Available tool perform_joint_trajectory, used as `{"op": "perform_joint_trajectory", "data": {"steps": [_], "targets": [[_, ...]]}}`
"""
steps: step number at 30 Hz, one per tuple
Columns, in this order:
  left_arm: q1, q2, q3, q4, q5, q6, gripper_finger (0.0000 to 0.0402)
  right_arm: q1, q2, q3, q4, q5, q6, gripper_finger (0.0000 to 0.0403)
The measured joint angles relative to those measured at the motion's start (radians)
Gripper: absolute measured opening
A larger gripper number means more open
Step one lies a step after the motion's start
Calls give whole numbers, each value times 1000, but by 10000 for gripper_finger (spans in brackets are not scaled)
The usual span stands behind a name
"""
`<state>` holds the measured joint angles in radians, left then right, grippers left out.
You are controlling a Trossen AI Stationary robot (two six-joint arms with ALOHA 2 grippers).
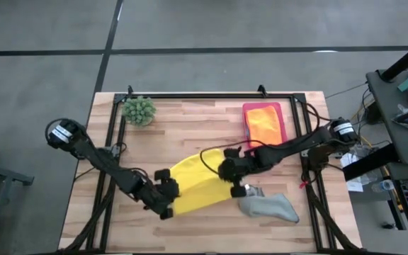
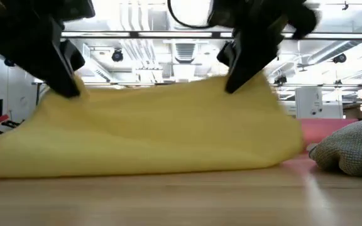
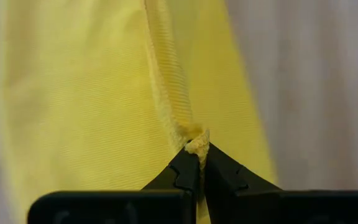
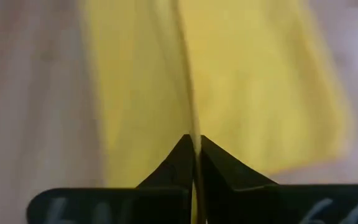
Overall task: Fold microfiber towels
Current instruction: Fold the yellow microfiber cloth
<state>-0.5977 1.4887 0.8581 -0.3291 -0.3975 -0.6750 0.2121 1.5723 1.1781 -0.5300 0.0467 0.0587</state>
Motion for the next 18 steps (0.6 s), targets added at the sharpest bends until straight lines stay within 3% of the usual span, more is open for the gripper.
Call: {"op": "perform_joint_trajectory", "data": {"steps": [9,18], "targets": [[50,0,0,-187,-33,0,0,-126,0,-74,159,35,-88,9],[92,0,0,-239,-70,0,0,-202,13,-129,277,34,-121,9]]}}
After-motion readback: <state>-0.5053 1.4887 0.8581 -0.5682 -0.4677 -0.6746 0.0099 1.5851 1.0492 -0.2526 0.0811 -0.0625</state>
